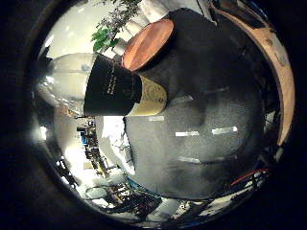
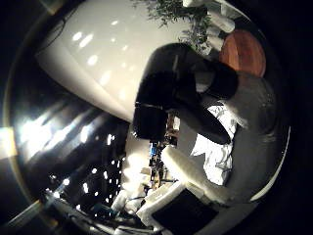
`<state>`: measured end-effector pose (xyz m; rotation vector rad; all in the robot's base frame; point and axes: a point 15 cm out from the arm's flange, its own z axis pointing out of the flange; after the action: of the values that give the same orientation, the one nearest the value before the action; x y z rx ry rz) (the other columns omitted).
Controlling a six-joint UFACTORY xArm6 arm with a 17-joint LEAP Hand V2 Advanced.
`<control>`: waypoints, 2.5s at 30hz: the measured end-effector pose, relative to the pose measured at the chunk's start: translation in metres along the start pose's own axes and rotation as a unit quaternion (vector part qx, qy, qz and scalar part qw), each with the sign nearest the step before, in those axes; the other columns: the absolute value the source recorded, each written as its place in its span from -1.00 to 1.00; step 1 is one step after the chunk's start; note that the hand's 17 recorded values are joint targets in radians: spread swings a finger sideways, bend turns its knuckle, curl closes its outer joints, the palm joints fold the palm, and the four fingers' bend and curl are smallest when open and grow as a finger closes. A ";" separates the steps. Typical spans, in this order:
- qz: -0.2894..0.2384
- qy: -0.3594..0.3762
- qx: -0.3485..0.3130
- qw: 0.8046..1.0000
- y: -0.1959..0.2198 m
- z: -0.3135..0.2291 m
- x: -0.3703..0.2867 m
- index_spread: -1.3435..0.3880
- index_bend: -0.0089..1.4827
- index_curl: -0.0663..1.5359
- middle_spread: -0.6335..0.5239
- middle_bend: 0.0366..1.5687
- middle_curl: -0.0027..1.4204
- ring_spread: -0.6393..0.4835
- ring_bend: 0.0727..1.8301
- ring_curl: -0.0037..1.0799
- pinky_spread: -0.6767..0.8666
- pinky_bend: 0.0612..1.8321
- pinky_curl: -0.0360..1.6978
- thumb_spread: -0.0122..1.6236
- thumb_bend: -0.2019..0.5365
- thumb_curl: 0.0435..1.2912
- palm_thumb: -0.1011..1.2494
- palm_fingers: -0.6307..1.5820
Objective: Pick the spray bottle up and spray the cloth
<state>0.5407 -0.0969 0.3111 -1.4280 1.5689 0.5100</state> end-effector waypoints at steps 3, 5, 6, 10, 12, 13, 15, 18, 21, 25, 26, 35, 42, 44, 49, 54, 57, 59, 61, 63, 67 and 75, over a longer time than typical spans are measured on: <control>0.000 -0.002 -0.009 1.000 0.000 0.012 -0.004 0.24 -0.79 -0.60 0.27 -0.75 -0.51 0.43 -0.73 -0.52 0.37 -0.62 -0.61 0.35 -0.51 -0.60 0.05 -0.36; 0.002 -0.005 -0.017 1.000 0.002 0.022 -0.005 0.24 -0.79 -0.60 0.27 -0.75 -0.51 0.43 -0.73 -0.52 0.37 -0.62 -0.61 0.35 -0.51 -0.60 0.05 -0.36; 0.004 -0.007 -0.020 1.000 0.002 0.026 -0.006 0.24 -0.79 -0.60 0.27 -0.75 -0.51 0.43 -0.73 -0.52 0.37 -0.62 -0.61 0.35 -0.51 -0.60 0.05 -0.36; 0.005 -0.006 -0.023 1.000 -0.001 0.040 -0.007 0.24 -0.79 -0.60 0.27 -0.74 -0.51 0.42 -0.72 -0.51 0.37 -0.63 -0.61 0.35 -0.51 -0.60 0.05 -0.35; 0.008 -0.003 -0.024 1.000 -0.002 0.047 -0.005 0.25 -0.80 -0.61 0.27 -0.72 -0.50 0.42 -0.71 -0.51 0.37 -0.63 -0.61 0.35 -0.51 -0.60 0.05 -0.34; 0.009 -0.004 -0.027 1.000 -0.002 0.051 -0.006 0.25 -0.80 -0.61 0.27 -0.71 -0.50 0.42 -0.69 -0.50 0.37 -0.63 -0.61 0.35 -0.51 -0.60 0.05 -0.33; 0.010 -0.005 -0.032 0.999 -0.001 0.057 -0.009 0.25 -0.81 -0.62 0.26 -0.68 -0.49 0.42 -0.67 -0.50 0.36 -0.63 -0.61 0.35 -0.51 -0.60 0.05 -0.31; 0.011 -0.006 -0.038 0.999 0.000 0.064 -0.013 0.27 -0.82 -0.64 0.22 -0.61 -0.48 0.39 -0.58 -0.47 0.35 -0.59 -0.61 0.35 -0.50 -0.60 0.06 -0.23; 0.010 -0.003 -0.035 0.999 -0.002 0.066 -0.013 0.30 -0.82 -0.65 0.11 -0.51 -0.43 0.23 -0.42 -0.40 0.26 -0.55 -0.60 0.36 -0.51 -0.60 0.06 -0.12; 0.012 -0.001 -0.033 0.999 -0.003 0.067 -0.013 0.28 -0.74 -0.60 -0.10 -0.35 -0.33 -0.08 -0.19 -0.26 -0.08 -0.48 -0.58 0.36 -0.50 -0.60 0.07 0.05; 0.012 -0.002 -0.033 0.999 -0.003 0.067 -0.013 0.28 -0.73 -0.59 -0.12 -0.34 -0.31 -0.11 -0.16 -0.24 -0.12 -0.47 -0.57 0.36 -0.50 -0.60 0.07 0.06; 0.018 -0.010 -0.014 1.000 -0.012 0.063 -0.014 0.08 -0.36 -0.26 -0.43 0.02 0.12 -0.39 0.24 0.20 -0.64 0.05 -0.23 0.37 -0.49 -0.57 0.19 0.24; 0.024 -0.024 0.006 0.999 -0.020 0.059 -0.019 -0.03 0.11 0.18 -0.55 0.30 0.49 -0.43 0.49 0.50 -0.61 0.34 0.11 0.39 -0.49 -0.55 0.29 0.15; 0.025 -0.025 0.010 0.999 -0.021 0.058 -0.018 -0.04 0.18 0.25 -0.56 0.35 0.53 -0.43 0.53 0.53 -0.60 0.36 0.15 0.39 -0.49 -0.54 0.30 0.14; 0.024 -0.030 0.015 0.999 -0.024 0.057 -0.020 -0.03 0.35 0.42 -0.56 0.50 0.63 -0.43 0.61 0.64 -0.55 0.42 0.30 0.38 -0.49 -0.52 0.37 0.13; 0.020 -0.041 0.028 0.999 -0.030 0.053 -0.030 0.00 0.44 0.49 -0.52 0.56 0.64 -0.40 0.63 0.69 -0.52 0.45 0.37 0.38 -0.50 -0.50 0.43 0.18; 0.017 -0.040 0.032 0.999 -0.032 0.051 -0.034 0.03 0.45 0.49 -0.49 0.57 0.63 -0.38 0.60 0.70 -0.50 0.46 0.39 0.37 -0.49 -0.49 0.46 0.22; 0.015 -0.036 0.037 0.999 -0.034 0.048 -0.035 0.05 0.46 0.49 -0.48 0.57 0.63 -0.38 0.60 0.70 -0.49 0.45 0.39 0.38 -0.49 -0.48 0.47 0.24; 0.010 -0.033 0.042 0.999 -0.037 0.044 -0.040 0.06 0.45 0.49 -0.46 0.57 0.62 -0.37 0.59 0.70 -0.47 0.45 0.40 0.38 -0.50 -0.47 0.47 0.26; 0.007 -0.031 0.045 0.998 -0.037 0.042 -0.043 0.07 0.45 0.49 -0.45 0.57 0.61 -0.37 0.58 0.71 -0.46 0.44 0.40 0.38 -0.49 -0.47 0.49 0.27; -0.002 -0.029 0.050 0.998 -0.039 0.036 -0.055 0.09 0.44 0.48 -0.41 0.58 0.59 -0.37 0.55 0.71 -0.45 0.42 0.41 0.39 -0.50 -0.46 0.50 0.29; -0.049 -0.021 0.065 0.996 -0.038 0.015 -0.112 0.12 0.43 0.46 -0.37 0.58 0.56 -0.37 0.53 0.73 -0.42 0.37 0.45 0.39 -0.50 -0.45 0.50 0.32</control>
<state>0.5701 -0.0326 0.4069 -1.3787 1.4641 0.3719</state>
